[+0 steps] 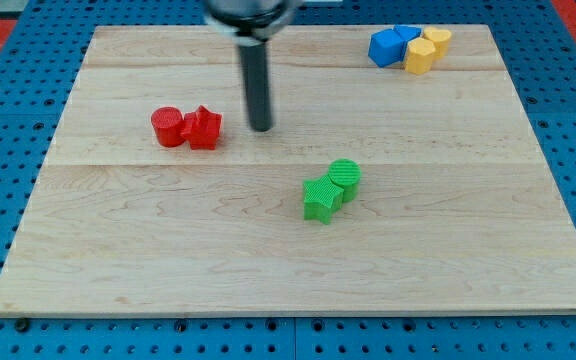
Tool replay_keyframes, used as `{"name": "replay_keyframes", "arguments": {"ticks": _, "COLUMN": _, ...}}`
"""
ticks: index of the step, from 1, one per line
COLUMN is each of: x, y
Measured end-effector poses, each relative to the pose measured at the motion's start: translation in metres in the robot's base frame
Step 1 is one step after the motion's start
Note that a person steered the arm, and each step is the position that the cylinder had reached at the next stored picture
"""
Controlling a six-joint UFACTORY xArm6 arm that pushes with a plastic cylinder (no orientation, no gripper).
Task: Move the cube towards the center
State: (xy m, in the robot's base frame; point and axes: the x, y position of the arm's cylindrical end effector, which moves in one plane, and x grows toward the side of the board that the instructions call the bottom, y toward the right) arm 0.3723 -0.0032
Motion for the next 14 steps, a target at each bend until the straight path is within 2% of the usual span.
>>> {"name": "replay_keyframes", "arguments": {"ticks": 1, "x": -0.029, "y": 0.102}}
{"name": "replay_keyframes", "arguments": {"ticks": 3, "x": -0.025, "y": 0.201}}
{"name": "replay_keyframes", "arguments": {"ticks": 4, "x": -0.052, "y": 0.266}}
{"name": "replay_keyframes", "arguments": {"ticks": 5, "x": -0.106, "y": 0.287}}
{"name": "replay_keyframes", "arguments": {"ticks": 6, "x": -0.128, "y": 0.271}}
{"name": "replay_keyframes", "arguments": {"ticks": 9, "x": -0.143, "y": 0.257}}
{"name": "replay_keyframes", "arguments": {"ticks": 11, "x": -0.146, "y": 0.214}}
{"name": "replay_keyframes", "arguments": {"ticks": 14, "x": -0.126, "y": 0.128}}
